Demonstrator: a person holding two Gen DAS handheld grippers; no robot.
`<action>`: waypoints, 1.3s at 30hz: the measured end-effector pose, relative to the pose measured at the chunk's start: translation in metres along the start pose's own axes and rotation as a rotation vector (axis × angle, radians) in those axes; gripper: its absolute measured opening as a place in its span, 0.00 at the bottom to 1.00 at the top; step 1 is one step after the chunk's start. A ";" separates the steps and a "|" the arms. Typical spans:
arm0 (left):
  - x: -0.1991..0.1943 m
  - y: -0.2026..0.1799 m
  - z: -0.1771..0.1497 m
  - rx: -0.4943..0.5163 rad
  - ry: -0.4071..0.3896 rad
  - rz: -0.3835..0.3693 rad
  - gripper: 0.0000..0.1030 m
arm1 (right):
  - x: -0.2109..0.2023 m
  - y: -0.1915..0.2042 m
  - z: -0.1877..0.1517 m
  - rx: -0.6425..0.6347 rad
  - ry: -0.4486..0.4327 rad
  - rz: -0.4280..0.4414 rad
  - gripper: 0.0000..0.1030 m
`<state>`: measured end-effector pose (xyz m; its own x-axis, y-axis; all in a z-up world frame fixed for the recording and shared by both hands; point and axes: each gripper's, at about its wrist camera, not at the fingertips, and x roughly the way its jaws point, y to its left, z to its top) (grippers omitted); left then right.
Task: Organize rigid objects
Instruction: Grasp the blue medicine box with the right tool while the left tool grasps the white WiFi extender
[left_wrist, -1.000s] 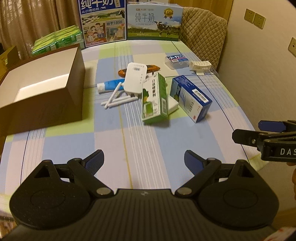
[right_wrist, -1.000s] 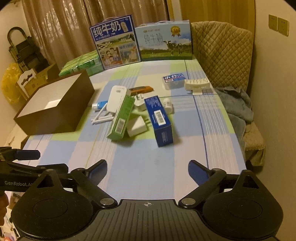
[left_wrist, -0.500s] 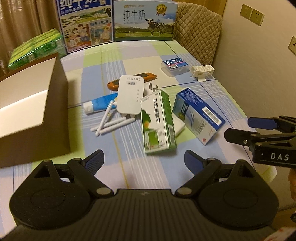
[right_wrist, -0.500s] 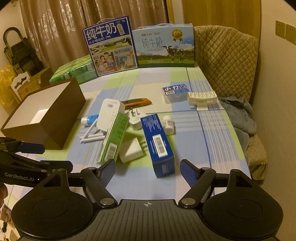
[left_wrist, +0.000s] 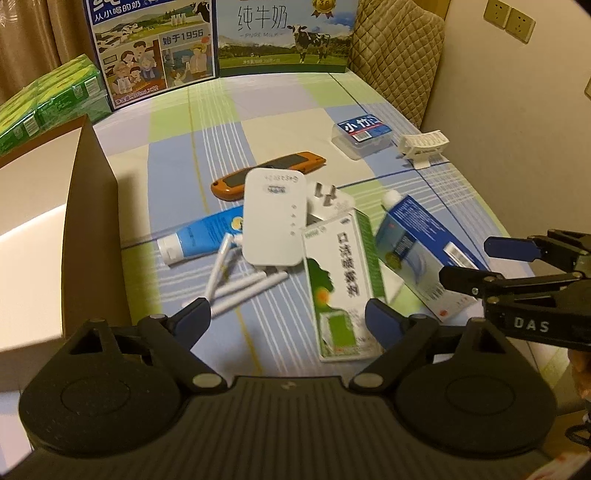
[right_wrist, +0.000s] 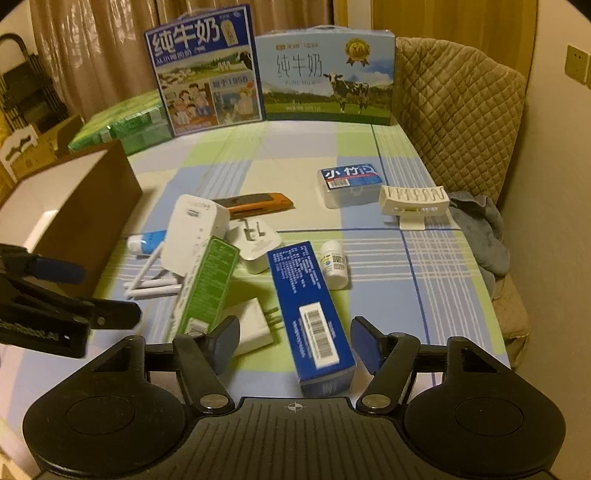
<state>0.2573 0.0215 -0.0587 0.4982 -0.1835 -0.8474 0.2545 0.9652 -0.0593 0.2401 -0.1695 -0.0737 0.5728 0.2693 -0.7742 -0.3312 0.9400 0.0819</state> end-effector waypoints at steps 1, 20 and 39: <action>0.002 0.003 0.002 0.001 0.002 -0.001 0.86 | 0.006 0.000 0.002 -0.004 0.007 -0.008 0.62; 0.043 0.034 0.035 0.058 -0.006 0.031 0.80 | 0.049 0.000 0.015 0.021 0.043 -0.070 0.34; 0.098 0.006 0.057 0.089 0.013 0.071 0.76 | 0.027 -0.065 0.036 0.132 -0.019 -0.067 0.34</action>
<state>0.3555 -0.0015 -0.1122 0.5065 -0.1126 -0.8549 0.2922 0.9552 0.0473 0.3039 -0.2155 -0.0771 0.6050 0.2076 -0.7687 -0.1911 0.9750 0.1130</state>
